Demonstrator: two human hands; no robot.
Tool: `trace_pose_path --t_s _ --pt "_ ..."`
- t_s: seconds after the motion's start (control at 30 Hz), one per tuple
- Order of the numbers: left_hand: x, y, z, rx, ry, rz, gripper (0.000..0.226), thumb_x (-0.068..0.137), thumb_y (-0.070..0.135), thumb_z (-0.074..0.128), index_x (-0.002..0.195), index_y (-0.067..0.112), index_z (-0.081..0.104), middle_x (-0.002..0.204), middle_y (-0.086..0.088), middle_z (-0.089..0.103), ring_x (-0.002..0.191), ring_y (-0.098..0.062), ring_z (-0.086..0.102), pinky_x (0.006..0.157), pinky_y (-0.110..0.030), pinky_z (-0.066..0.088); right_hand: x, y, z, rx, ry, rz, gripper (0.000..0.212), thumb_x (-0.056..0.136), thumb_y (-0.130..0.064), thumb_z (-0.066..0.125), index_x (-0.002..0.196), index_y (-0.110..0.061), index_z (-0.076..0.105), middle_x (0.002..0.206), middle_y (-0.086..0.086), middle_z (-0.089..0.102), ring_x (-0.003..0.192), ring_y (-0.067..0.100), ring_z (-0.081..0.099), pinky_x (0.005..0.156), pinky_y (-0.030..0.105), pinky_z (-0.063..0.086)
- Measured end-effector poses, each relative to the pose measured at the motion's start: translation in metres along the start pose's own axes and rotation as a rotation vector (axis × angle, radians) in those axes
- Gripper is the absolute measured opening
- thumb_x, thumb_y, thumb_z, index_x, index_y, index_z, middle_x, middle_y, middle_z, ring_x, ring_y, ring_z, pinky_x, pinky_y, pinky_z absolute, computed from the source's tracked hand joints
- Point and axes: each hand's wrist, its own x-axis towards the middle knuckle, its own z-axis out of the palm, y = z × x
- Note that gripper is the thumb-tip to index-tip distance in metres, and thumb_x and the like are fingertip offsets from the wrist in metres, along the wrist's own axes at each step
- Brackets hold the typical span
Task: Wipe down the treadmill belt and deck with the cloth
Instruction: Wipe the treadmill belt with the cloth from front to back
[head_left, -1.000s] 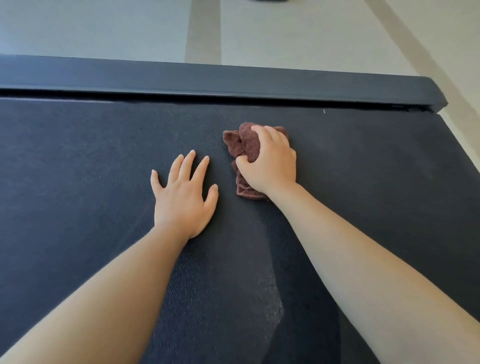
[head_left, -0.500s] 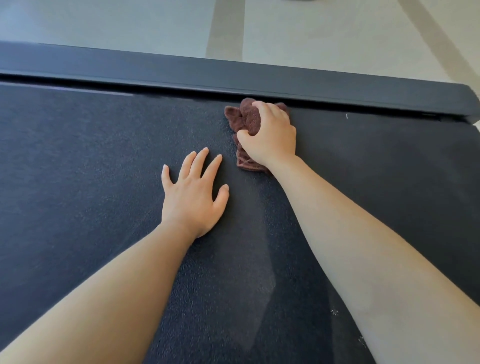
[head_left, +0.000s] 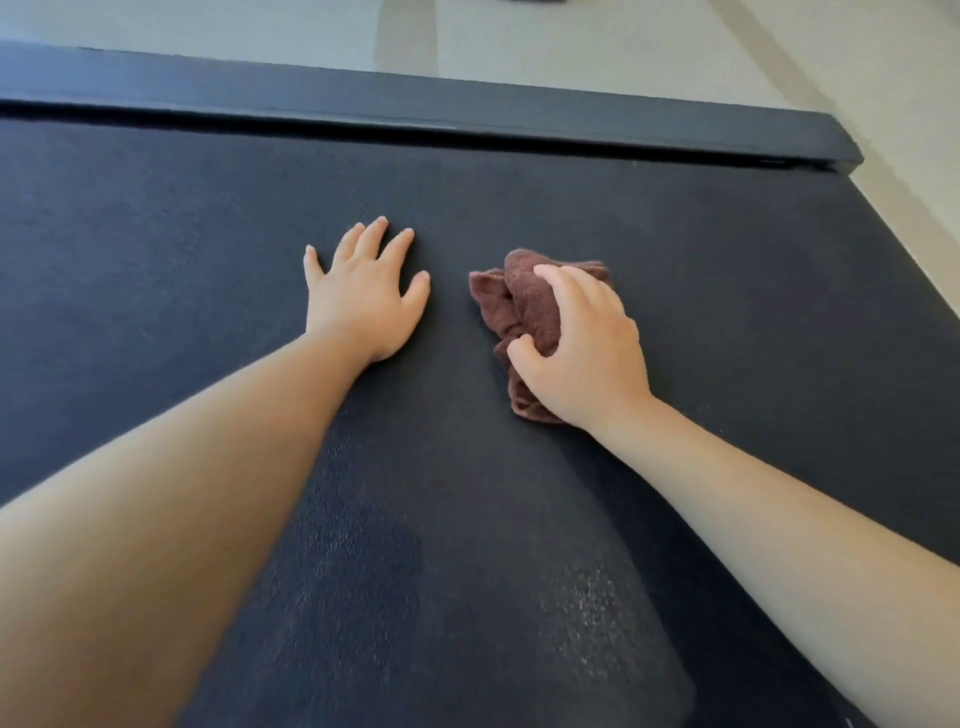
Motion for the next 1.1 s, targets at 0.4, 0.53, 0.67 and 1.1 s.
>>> trace_pose_path --t_s 0.4,0.53,0.67,1.1 --pt "-0.19 -0.053 -0.046 -0.002 -0.235 0.492 0.061 0.091 0.054 0.024 0.144 0.026 0.032 0.155 0.005 0.022 0.143 -0.017 0.018 0.115 -0.044 0.016 -0.163 -0.058 -0.015 -0.008 -0.102 0.0 0.065 0.075 -0.043 0.052 0.136 -0.025 0.042 0.142 -0.009 0.04 0.132 0.012 0.034 0.1 0.036 0.032" --pt "-0.252 -0.076 -0.048 -0.042 -0.216 0.456 0.057 0.092 0.05 0.025 0.142 0.026 0.037 0.153 0.006 0.027 0.142 -0.016 0.021 0.114 -0.042 0.015 -0.209 -0.067 -0.021 0.006 -0.164 -0.066 0.065 0.074 -0.046 0.048 0.136 -0.027 0.041 0.142 -0.01 0.038 0.134 0.007 0.029 0.1 0.031 0.025" --pt "-0.256 -0.076 -0.049 -0.062 -0.192 0.42 0.053 0.09 0.046 0.031 0.137 0.025 0.046 0.148 0.003 0.038 0.137 -0.021 0.032 0.111 -0.041 0.022 -0.207 -0.081 -0.015 0.037 -0.144 -0.07 0.065 0.072 -0.043 0.05 0.133 -0.023 0.048 0.141 -0.006 0.042 0.134 0.011 0.032 0.104 0.034 0.025" --pt "-0.275 -0.073 -0.049 -0.077 -0.191 0.358 0.056 0.091 0.048 0.025 0.142 0.028 0.036 0.154 0.009 0.023 0.143 -0.012 0.017 0.116 -0.035 0.005 -0.184 -0.061 -0.028 -0.027 -0.272 -0.233 0.068 0.072 -0.037 0.055 0.137 -0.026 0.044 0.143 -0.012 0.04 0.133 0.005 0.026 0.097 0.029 0.025"
